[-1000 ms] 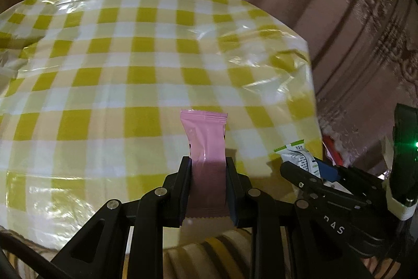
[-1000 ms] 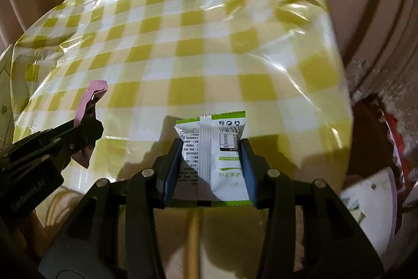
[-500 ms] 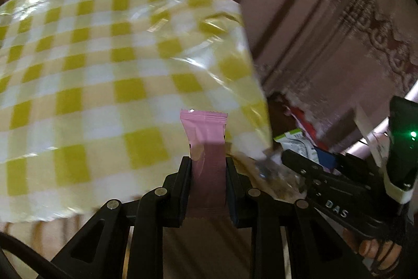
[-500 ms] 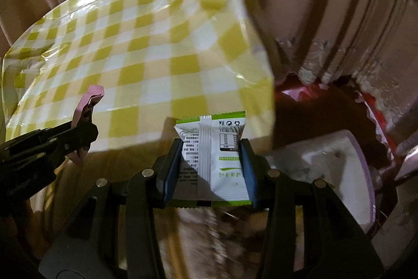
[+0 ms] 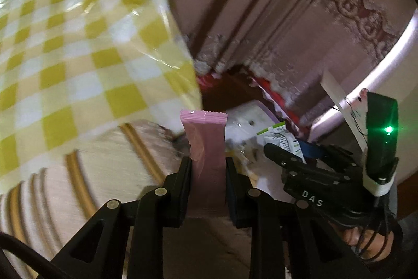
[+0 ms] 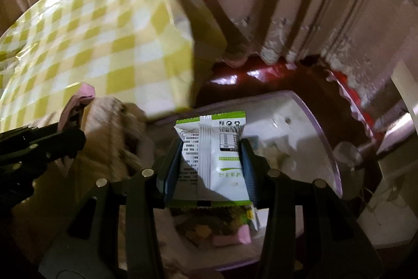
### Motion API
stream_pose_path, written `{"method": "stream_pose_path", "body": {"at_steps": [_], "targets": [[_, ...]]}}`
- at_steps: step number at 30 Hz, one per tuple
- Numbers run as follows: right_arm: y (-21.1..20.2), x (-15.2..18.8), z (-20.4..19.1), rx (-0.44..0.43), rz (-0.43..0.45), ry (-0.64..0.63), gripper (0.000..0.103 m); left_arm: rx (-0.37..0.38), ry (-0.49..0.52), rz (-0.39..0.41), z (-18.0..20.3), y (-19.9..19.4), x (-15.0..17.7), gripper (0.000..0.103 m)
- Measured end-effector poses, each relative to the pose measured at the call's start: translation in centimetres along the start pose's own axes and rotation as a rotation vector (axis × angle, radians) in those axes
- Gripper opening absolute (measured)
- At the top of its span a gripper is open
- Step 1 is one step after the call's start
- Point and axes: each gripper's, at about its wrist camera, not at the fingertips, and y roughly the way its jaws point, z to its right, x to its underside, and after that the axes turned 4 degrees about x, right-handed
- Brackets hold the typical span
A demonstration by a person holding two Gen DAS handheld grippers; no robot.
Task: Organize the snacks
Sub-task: 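Carry the pink bar and white-green snack to the white bin, then open both tools over the white bin to drop the snacks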
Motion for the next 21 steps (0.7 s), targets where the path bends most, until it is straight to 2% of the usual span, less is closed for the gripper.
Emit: {"method": "stream_pose_path", "body": {"at_steps": [6, 15, 18, 21], "targets": [[0.3, 2.2, 3.7, 0.014, -0.043, 0.074, 0.047, 0.053, 0.016, -0.075, 2.1, 2.4, 0.6, 0.026], [1.1, 4.4, 7.2, 0.018, -0.077, 0.180, 0.048, 0.068, -0.022, -0.170, 3.7, 5.1, 1.8, 0.026], [1.3, 4.8, 7.8, 0.020, -0.075, 0.201, 0.048, 0.052, -0.046, -0.174, 3.7, 5.5, 2.1, 0.029], [1.4, 5.1, 8.1, 0.025, -0.073, 0.211, 0.051, 0.077, -0.071, -0.173, 3.5, 5.3, 2.4, 0.043]]}}
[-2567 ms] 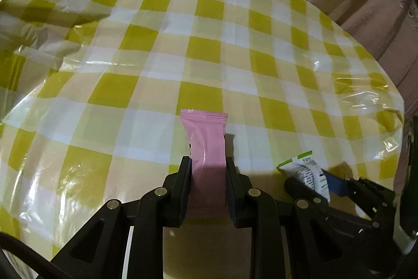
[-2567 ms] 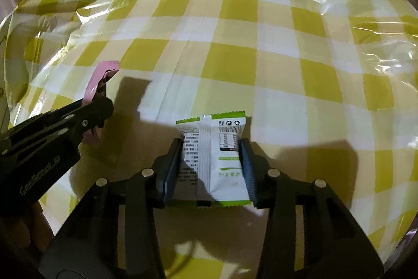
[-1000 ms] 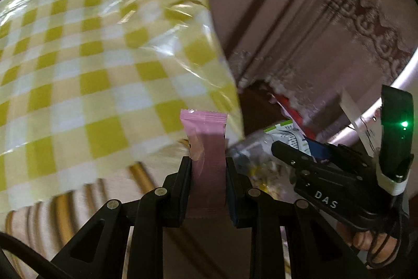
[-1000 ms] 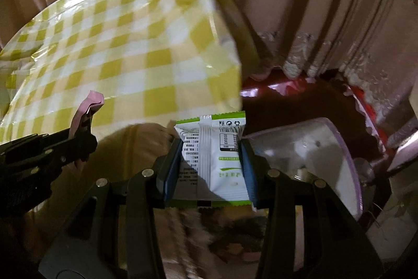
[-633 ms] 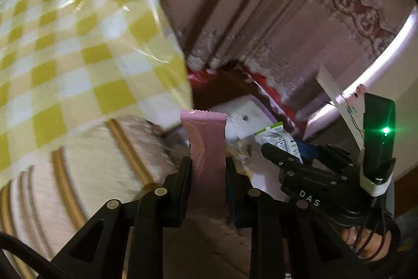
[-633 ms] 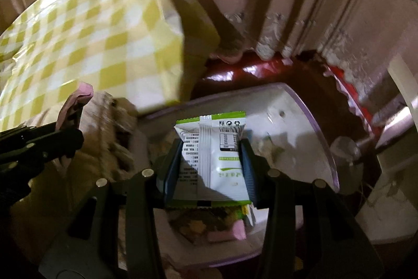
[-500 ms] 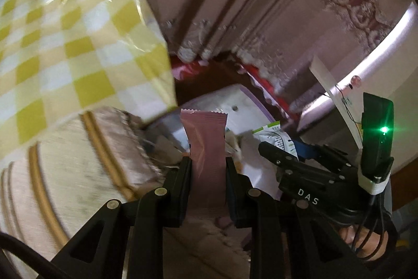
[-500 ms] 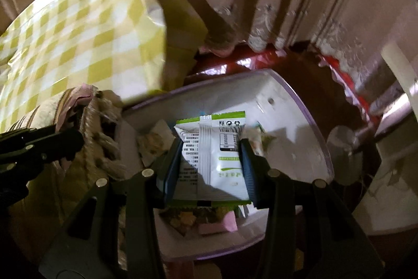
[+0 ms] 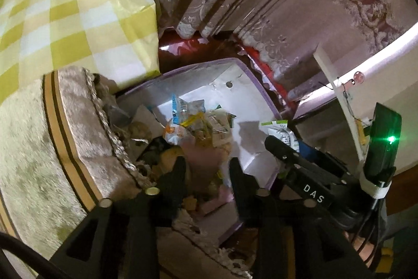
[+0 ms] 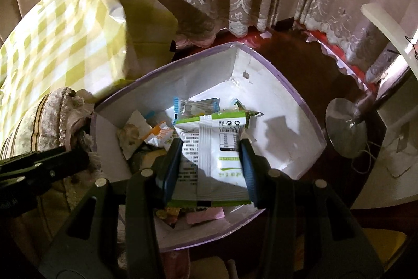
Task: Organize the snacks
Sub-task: 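Open both tools over the white bin to drop the snacks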
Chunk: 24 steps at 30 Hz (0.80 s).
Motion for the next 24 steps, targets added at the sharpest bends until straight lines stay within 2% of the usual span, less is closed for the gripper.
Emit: {"method": "stream_pose_path", "body": {"at_steps": [4, 8, 11, 17, 24], "targets": [[-0.6, 0.4, 0.4, 0.008, 0.012, 0.013, 0.064, -0.042, 0.053, 0.033, 1.3, -0.5, 0.8, 0.065], [-1.7, 1.1, 1.0, 0.020, 0.026, 0.028, 0.069, -0.048, 0.107, 0.062, 2.4, -0.7, 1.8, 0.087], [-2.6, 2.0, 1.8, 0.036, 0.030, 0.040, 0.069, -0.084, 0.117, 0.055, 2.7, -0.3, 1.9, 0.089], [-3.4, 2.9, 2.9, 0.054, 0.031, 0.048, 0.069, -0.194, 0.141, -0.019, 3.0, 1.4, 2.0, 0.089], [-3.5, 2.9, 3.4, 0.048, 0.037, 0.055, 0.069, -0.205, 0.152, -0.023, 2.7, 1.6, 2.1, 0.089]]}}
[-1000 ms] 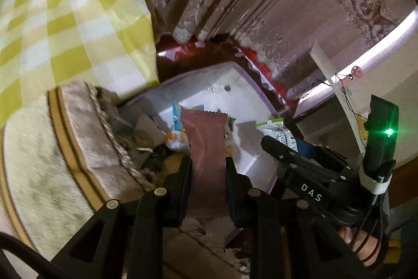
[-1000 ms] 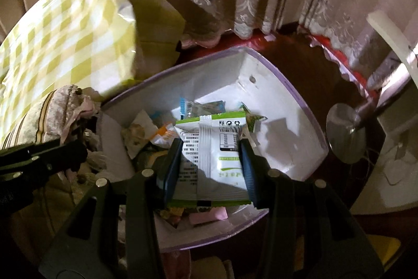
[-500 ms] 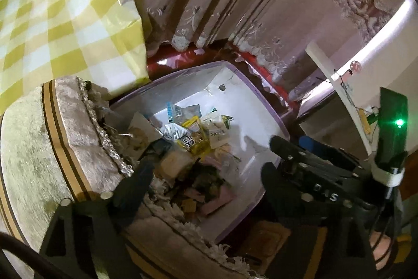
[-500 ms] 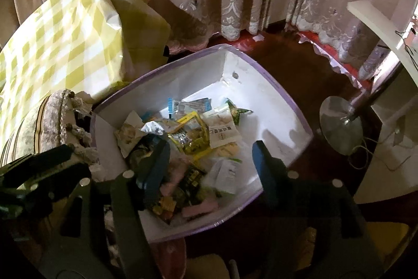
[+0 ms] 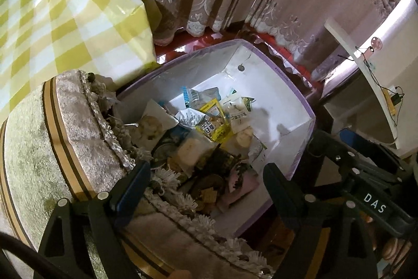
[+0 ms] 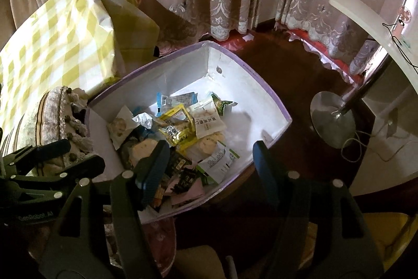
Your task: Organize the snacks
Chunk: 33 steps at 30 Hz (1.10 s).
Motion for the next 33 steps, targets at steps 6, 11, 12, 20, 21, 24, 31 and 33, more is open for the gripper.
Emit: {"method": "stream_pose_path", "body": {"at_steps": [6, 11, 12, 20, 21, 24, 31, 33], "targets": [[0.08, -0.04, 0.04, -0.001, -0.004, 0.001, 0.069, 0.009, -0.003, 0.007, 0.04, -0.18, -0.01, 0.089], [0.20, 0.04, -0.05, -0.004, -0.011, 0.000, 0.069, 0.012, -0.004, 0.009, 0.00, -0.33, -0.01, 0.089], [0.27, 0.07, -0.02, -0.005, -0.012, 0.000, 0.069, 0.012, -0.005, 0.009, 0.02, -0.32, -0.02, 0.089], [0.33, 0.13, 0.13, -0.005, -0.012, 0.007, 0.069, 0.012, -0.006, 0.009, 0.02, -0.35, -0.03, 0.089], [0.34, 0.16, 0.10, -0.005, -0.013, 0.007, 0.069, 0.012, -0.006, 0.009, 0.05, -0.30, -0.03, 0.089], [0.33, 0.13, 0.13, -0.005, -0.013, 0.006, 0.069, 0.012, -0.006, 0.009, 0.06, -0.31, -0.03, 0.089], [0.35, 0.14, 0.11, -0.005, -0.013, 0.007, 0.070, 0.012, -0.006, 0.009, 0.08, -0.28, -0.03, 0.089], [0.36, 0.11, 0.13, -0.006, -0.013, 0.006, 0.070, 0.012, -0.006, 0.010, 0.08, -0.28, -0.03, 0.089]]}}
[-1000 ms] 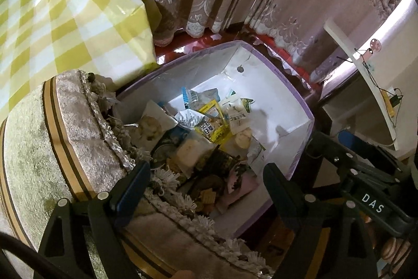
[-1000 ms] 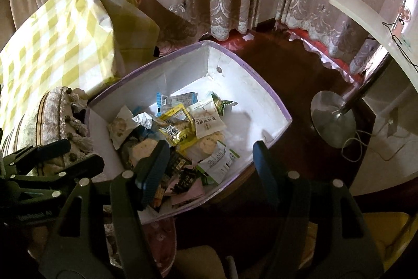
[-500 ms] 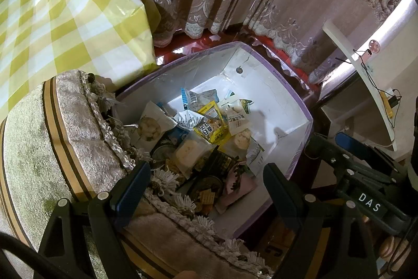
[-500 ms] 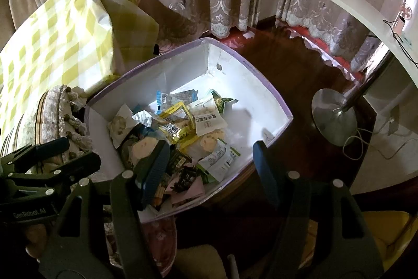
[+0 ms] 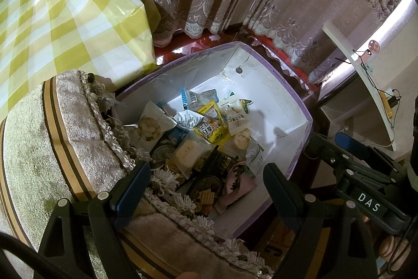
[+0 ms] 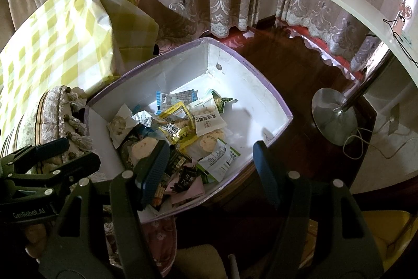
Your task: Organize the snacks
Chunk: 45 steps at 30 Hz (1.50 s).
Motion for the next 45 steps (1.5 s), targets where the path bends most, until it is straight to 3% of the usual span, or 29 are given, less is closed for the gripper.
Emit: {"method": "stream_pose_path", "body": {"at_steps": [45], "targets": [[0.07, 0.06, 0.07, -0.003, -0.004, 0.002, 0.070, 0.010, 0.001, 0.008, 0.04, -0.37, 0.06, 0.089]]}}
